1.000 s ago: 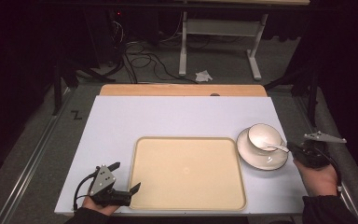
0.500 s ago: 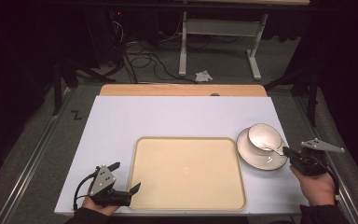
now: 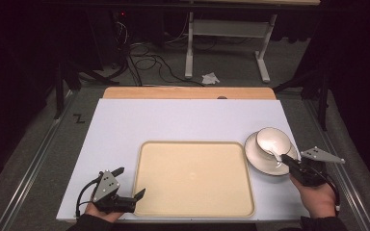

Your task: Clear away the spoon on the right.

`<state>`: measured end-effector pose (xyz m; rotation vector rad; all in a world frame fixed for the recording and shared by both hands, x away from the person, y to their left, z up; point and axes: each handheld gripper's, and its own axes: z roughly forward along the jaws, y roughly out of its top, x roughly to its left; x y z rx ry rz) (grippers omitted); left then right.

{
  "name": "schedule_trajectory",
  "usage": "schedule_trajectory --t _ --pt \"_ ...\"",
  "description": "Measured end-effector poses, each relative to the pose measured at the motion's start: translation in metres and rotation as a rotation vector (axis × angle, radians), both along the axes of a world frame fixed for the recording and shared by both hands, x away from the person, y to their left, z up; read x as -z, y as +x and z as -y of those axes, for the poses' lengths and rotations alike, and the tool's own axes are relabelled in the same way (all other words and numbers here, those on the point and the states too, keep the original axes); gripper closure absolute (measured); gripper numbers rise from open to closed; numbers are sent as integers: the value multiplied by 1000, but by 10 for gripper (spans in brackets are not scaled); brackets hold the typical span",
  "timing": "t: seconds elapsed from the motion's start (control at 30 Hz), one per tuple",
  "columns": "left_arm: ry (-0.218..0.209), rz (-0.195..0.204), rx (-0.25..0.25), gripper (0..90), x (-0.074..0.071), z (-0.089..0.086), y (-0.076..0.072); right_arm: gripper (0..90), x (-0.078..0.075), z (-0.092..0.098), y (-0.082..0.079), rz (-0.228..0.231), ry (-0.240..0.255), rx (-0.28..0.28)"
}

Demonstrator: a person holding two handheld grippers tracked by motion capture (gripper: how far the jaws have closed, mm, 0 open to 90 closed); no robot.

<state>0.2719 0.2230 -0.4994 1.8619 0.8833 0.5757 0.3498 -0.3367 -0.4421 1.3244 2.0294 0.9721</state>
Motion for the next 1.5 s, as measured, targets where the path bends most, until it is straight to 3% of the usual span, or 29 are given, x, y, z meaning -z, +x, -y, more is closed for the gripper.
schedule_trajectory --t 0.3,0.47,0.5,0.57,0.6,0.7,0.97,1.03,1.5 --pt "-2 2 -1 4 0 0 0 900 1 -7 -1 18 -5 1" --pt "0 1 0 4 0 0 0 900 -7 -3 -3 63 1 24" --pt "2 1 0 4 0 0 0 900 -14 -2 -6 93 21 28" --pt "2 1 0 4 0 0 0 900 -16 -3 -7 105 25 25" --pt "3 -1 0 4 0 0 0 900 -21 -6 -10 133 55 18" --pt "4 -2 2 4 0 1 0 900 -24 -14 -14 163 81 -1" --pt "0 -1 -1 4 0 -1 0 868 -15 -34 -21 230 160 -26" --pt "4 -3 3 4 1 0 0 817 -7 -34 -24 248 214 -4" --pt "20 -10 11 4 2 4 2 569 10 -16 -32 216 292 99"
